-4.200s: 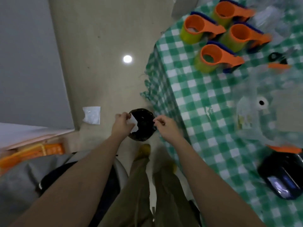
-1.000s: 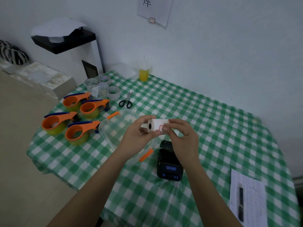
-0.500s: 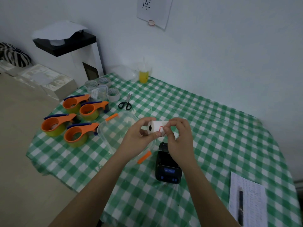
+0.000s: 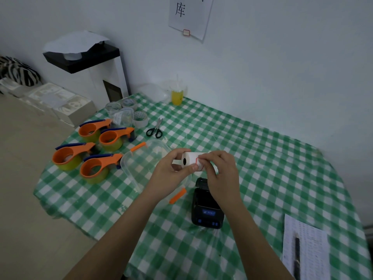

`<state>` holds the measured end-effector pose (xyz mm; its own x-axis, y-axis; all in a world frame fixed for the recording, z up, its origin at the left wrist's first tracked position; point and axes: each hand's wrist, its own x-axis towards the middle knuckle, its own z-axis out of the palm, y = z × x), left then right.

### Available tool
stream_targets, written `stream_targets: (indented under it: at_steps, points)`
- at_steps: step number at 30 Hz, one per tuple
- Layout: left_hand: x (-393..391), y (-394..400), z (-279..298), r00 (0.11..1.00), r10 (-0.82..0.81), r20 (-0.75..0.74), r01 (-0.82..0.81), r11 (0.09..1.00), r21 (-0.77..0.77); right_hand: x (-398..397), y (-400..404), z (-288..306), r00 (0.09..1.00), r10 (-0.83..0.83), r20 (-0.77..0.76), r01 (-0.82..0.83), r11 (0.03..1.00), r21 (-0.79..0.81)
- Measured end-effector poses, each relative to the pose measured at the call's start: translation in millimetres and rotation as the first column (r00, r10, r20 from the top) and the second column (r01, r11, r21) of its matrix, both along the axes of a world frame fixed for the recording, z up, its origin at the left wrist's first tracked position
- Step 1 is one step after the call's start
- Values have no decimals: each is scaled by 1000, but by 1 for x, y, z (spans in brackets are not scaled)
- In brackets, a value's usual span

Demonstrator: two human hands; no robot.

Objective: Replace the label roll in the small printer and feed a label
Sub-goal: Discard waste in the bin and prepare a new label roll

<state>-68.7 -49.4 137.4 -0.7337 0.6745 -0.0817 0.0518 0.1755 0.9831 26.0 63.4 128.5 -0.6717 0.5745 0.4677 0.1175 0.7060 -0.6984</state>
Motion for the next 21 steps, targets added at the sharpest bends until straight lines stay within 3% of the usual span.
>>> stream_targets:
  at_steps: [10, 16, 21]
  points:
    - [0, 1, 4, 986, -20, 168, 13, 999, 43, -3, 3, 1, 999, 44, -9, -45, 996, -72]
    - [-2, -1, 6, 983, -52, 174, 42, 997, 60, 0, 8, 14, 986, 168, -20, -162, 905, -394]
    - [-3, -3, 5, 976, -86, 201, 77, 996, 51, 1, 6, 20, 981, 192, 35, -135, 797, -589]
